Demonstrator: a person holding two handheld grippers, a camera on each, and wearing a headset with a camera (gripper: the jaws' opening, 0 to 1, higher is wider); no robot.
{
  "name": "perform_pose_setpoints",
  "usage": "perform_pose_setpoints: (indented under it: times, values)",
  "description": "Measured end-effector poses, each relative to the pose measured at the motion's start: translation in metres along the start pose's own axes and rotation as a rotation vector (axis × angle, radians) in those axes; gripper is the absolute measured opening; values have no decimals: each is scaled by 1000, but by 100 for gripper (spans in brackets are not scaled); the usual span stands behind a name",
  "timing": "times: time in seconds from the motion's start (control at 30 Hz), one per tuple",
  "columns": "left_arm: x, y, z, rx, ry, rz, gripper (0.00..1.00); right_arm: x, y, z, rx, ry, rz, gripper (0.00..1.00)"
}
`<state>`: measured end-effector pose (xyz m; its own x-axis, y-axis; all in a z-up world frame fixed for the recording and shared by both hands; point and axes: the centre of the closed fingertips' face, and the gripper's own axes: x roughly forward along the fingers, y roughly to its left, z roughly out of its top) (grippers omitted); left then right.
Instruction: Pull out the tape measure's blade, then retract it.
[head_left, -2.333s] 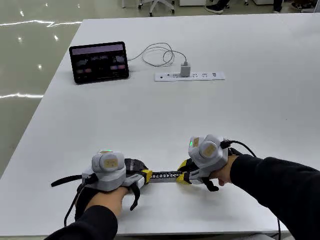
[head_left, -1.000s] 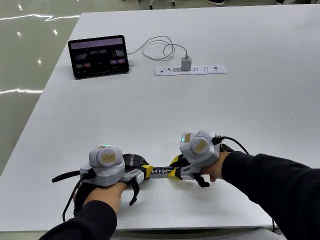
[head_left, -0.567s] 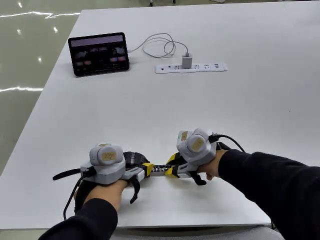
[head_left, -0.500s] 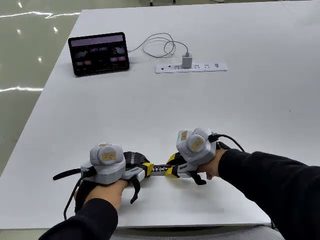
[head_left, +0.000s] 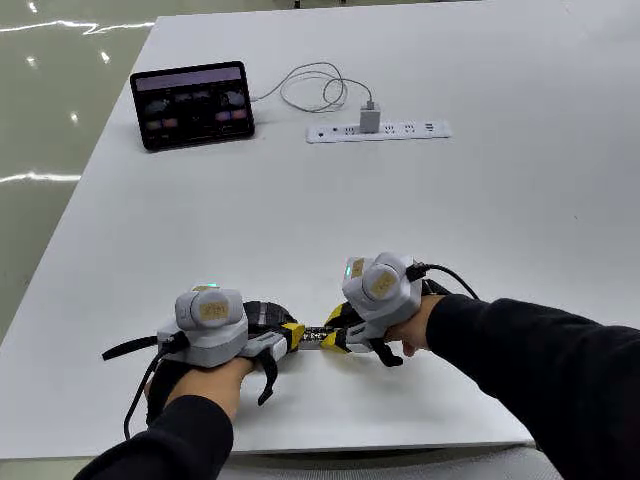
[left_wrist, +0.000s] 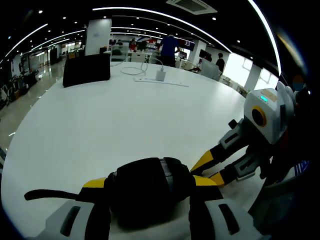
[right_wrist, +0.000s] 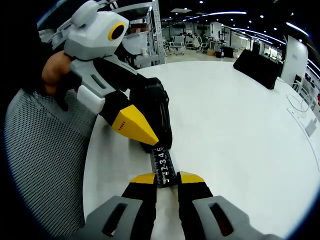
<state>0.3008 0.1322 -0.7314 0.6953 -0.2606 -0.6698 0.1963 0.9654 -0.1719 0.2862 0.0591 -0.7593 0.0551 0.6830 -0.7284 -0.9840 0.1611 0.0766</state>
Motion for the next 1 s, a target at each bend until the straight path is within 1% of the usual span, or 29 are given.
perform_pose_setpoints:
  times: [0.4,0.83,1.0]
  values:
    - [0,1,1,-4,-1,-1,59,7,3,8,-11,10,-5,11]
    - [-1,1,1,-7,-3,-3,59,13,4,13,-24,7,3,11]
    - [-1,2,1,-12,-5,-8,59,18,5,17,-26,1,3,11]
